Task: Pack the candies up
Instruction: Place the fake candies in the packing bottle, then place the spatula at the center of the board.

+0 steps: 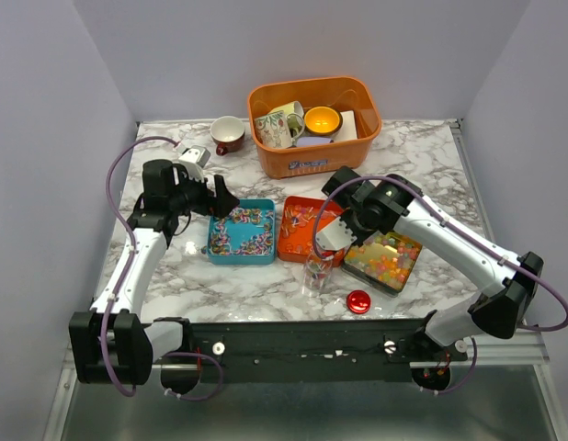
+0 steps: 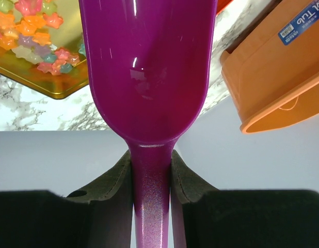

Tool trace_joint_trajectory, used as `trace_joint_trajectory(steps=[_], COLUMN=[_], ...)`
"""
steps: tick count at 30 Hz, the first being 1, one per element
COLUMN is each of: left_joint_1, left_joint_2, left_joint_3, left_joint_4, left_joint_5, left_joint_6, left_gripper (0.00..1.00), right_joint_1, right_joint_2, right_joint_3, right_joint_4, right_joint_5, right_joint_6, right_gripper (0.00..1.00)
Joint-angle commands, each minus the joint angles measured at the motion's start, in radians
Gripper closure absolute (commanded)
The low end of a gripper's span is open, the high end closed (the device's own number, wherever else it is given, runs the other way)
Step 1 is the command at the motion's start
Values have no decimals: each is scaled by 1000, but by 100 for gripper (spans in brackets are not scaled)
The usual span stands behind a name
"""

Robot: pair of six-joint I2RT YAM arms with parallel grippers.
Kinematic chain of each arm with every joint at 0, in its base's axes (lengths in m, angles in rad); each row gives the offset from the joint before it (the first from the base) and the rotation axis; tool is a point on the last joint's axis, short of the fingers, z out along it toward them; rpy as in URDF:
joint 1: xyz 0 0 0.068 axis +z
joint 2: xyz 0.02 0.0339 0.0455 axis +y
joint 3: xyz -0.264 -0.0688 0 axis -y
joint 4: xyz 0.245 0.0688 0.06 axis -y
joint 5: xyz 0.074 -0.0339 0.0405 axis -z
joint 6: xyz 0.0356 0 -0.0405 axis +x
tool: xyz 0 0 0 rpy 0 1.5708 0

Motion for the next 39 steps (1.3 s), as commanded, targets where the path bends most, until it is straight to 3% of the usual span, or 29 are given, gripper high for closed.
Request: trace_joint_trajectory(steps=[1,7,10,14,20,28,33,35,38,39], left_joint_1=[5,5,-1,-6,-18,-64,-111,-139,-151,-159], left_joint_2=[38,33,29,53,140,223,280,297,337,352], left_joint_3=[44,33,30,73,188,253,337,358,401,415], left_joint_4=[-1,-11,-17,-66,-224,-316,-356,-373,-383,-383], left_joint_5=[19,-9,-14,-84,-125,-165,-277,-351,-372,-410], left_joint_6=[-12,15,37,35,72,192,337,365,367,359], left_gripper=[1,1,1,1,1,1,1,1,1,1], right_joint_1=[9,-20,-159,-463,-782,-934,-973,-974,-974,-973], right_joint_2=[-35,-68,-32,29,73,273,409,431,469,472], right_joint_3=[19,-34,11,6,-165,-218,-169,-161,-133,-127], right_joint_4=[-148,-77,-5,127,492,793,816,830,835,832], right_joint_5=[22,-39,-173,-387,-625,-576,-602,-604,-607,-610], right_joint_6=[6,122,291,582,962,1164,1185,1181,1178,1173], right_gripper=[99,99,99,99,99,99,99,96,75,63])
